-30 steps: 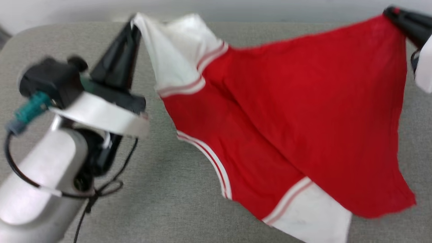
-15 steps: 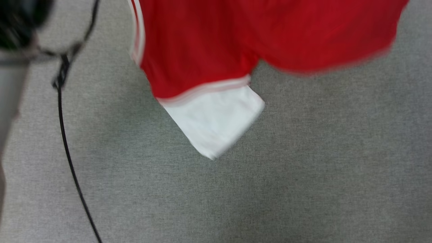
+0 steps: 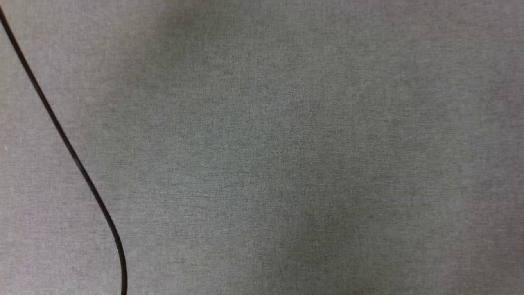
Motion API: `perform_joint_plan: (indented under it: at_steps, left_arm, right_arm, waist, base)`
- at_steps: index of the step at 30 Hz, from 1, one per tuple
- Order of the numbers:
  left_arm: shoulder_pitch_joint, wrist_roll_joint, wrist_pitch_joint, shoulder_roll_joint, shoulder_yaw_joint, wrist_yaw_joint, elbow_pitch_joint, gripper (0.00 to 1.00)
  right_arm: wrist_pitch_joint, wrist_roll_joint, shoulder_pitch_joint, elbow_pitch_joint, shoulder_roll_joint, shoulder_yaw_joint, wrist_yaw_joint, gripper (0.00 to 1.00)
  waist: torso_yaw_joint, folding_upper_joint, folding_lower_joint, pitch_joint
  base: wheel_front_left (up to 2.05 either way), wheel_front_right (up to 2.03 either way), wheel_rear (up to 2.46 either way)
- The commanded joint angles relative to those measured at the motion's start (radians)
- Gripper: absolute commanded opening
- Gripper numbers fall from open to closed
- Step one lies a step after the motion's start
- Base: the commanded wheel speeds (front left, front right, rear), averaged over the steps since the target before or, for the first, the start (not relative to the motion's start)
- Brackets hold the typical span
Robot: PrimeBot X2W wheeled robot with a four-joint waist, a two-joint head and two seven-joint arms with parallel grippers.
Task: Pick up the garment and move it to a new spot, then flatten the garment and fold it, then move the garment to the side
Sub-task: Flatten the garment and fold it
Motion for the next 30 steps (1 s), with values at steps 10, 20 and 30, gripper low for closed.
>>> perform_joint_plan:
  at_steps: [10, 20, 30]
  left_arm:
    - [0.073, -0.035, -0.074, -0.016, -0.004, -0.025, 0.134, 0.00]
    - [0.370, -0.066, -0.186, -0.038, -0.044, -0.036, 0.219, 0.00]
    - [0.821, -0.079, -0.238, -0.011, -0.078, 0.001, 0.121, 0.00]
  right_arm:
    - [-0.091, 0.005, 0.017, 0.130, 0.018, 0.092, -0.001, 0.00]
    - [-0.189, 0.077, 0.208, 0.234, 0.048, 0.215, -0.001, 0.00]
    - [-0.264, 0.176, 0.527, 0.244, 0.017, 0.336, -0.001, 0.00]
  waist:
    - [0.012, 0.0000, -0.0001, 0.061]
    - [0.008, 0.0000, -0.0001, 0.030]
    - [-0.004, 0.0000, -0.0001, -0.097]
  base:
    - [0.00, 0.00, 0.00]
    - [0.00, 0.00, 0.00]
    - [0.00, 0.00, 0.00]
